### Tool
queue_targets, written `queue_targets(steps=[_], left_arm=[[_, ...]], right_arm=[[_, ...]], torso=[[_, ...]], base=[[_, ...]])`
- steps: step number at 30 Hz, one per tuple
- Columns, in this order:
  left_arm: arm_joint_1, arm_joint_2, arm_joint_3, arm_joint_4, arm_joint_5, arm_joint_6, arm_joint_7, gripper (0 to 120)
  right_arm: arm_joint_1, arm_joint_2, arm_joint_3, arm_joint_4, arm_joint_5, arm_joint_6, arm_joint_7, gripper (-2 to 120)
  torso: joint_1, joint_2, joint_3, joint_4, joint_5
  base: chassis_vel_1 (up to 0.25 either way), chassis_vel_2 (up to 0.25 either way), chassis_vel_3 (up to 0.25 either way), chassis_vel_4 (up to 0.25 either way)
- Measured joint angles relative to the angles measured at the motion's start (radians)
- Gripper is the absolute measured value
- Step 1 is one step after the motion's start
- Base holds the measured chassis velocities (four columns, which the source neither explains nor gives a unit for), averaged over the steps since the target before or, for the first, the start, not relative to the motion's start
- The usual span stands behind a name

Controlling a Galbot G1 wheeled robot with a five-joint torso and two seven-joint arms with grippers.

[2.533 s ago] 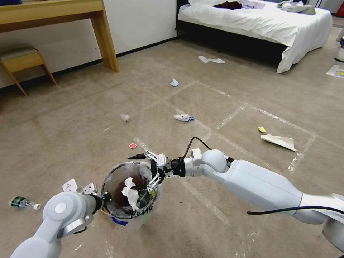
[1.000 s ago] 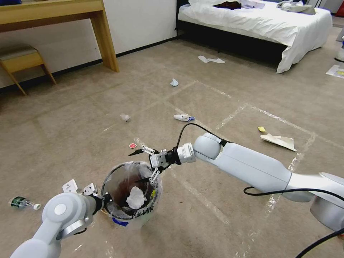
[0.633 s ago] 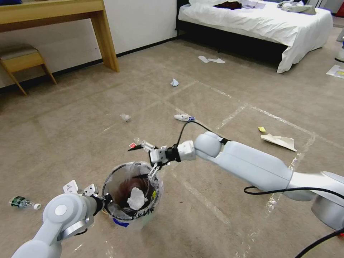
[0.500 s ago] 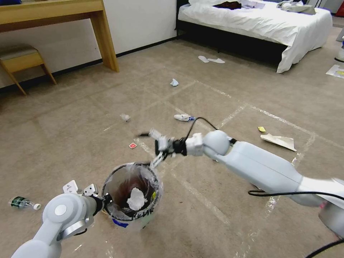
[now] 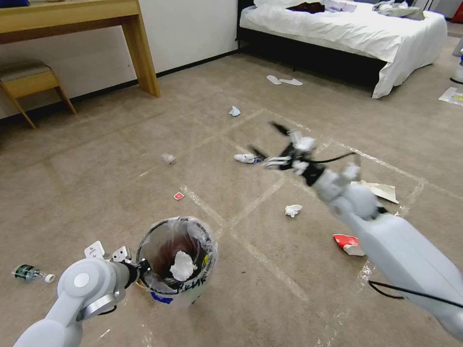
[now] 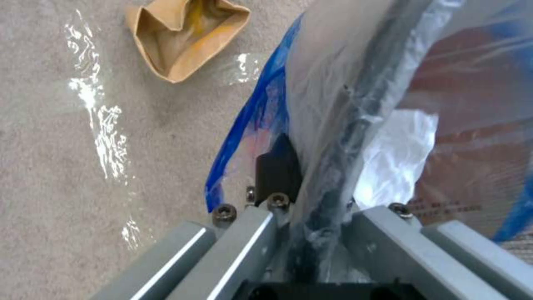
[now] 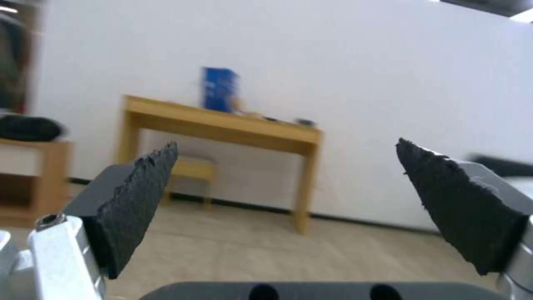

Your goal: Pick up the trash bin and place the garbage on the floor into it.

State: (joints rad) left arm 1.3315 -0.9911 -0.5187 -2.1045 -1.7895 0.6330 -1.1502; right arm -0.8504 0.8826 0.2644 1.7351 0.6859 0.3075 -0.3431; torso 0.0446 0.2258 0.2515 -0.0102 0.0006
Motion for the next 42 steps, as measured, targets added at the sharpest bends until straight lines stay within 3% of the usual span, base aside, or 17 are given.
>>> queue_targets(steps=[5,11,16,19,25,35,42], left_arm=[[0.051,-0.019,-0.039,-0.033,0.016,0.0,-0.001,0],[0.053,-0.029,-0.032,-0.044,0.027,-0.001,0.001,0],[0.057,-0.026,-0.034,-0.042,0.033,0.0,0.009,0],[0.058,-0.026,-0.04,-0.042,0.034,0.001,0.012,0],[0.063,-0.027,-0.039,-0.054,0.034,0.002,0.013,0],[0.073,-0.019,-0.05,-0.074,0.03,0.002,0.013,0],[0.076,-0.023,-0.044,-0.082,0.033,0.002,0.013,0]], right_arm=[[-0.097,0.057,0.071,0.035,-0.059,0.01,0.094,100],[-0.263,0.138,0.226,0.091,-0.13,0.005,0.149,100],[-0.391,0.217,0.329,0.111,-0.188,0.023,0.169,100],[-0.484,0.328,0.4,0.126,-0.279,0.056,0.194,100],[-0.539,0.413,0.448,0.143,-0.387,0.093,0.217,100],[-0.656,0.576,0.537,0.219,-0.515,0.242,0.251,100],[-0.671,0.587,0.568,0.234,-0.516,0.262,0.222,100]], torso=[[0.0,0.0,0.0,0.0024,0.0002],[0.0,0.0,0.0,0.0003,-0.0005],[0.0,0.0,0.0,0.0014,-0.0005],[0.0,0.0,0.0,0.0012,-0.0001],[0.0,0.0,0.0,0.0013,-0.0005],[0.0,0.0,0.0,0.0011,-0.0006],[0.0,0.0,0.0,0.0012,-0.0004]], base=[[0.0,0.0,0.0,0.0],[0.0,0.0,0.0,0.0],[0.0,0.0,0.0,0.0],[0.0,0.0,0.0,0.0],[0.0,0.0,0.0,0.0],[0.0,0.0,0.0,0.0],[0.0,0.0,0.0,0.0]])
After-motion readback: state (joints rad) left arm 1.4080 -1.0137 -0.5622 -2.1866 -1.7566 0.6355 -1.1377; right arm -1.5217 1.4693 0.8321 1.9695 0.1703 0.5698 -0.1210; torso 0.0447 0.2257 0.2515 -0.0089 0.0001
